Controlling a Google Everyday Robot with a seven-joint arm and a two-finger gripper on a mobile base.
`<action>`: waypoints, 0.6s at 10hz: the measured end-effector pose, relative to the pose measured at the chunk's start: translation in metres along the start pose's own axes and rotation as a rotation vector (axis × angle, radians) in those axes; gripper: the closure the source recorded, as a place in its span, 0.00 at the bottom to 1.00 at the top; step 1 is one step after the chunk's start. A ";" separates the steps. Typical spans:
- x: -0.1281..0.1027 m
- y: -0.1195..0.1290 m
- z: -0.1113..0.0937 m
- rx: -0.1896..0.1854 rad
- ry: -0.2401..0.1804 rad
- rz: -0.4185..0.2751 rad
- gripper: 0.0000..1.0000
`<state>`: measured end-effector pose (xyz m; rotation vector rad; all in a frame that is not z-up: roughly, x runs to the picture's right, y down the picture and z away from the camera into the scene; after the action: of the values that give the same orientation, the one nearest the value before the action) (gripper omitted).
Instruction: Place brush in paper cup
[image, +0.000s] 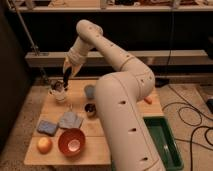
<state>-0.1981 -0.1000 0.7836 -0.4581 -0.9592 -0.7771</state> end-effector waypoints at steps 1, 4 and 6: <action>0.000 -0.001 0.001 -0.002 -0.001 0.000 1.00; 0.001 -0.002 0.006 -0.014 -0.005 0.001 1.00; 0.004 0.000 0.006 -0.021 -0.004 0.007 1.00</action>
<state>-0.2003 -0.0977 0.7906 -0.4809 -0.9531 -0.7803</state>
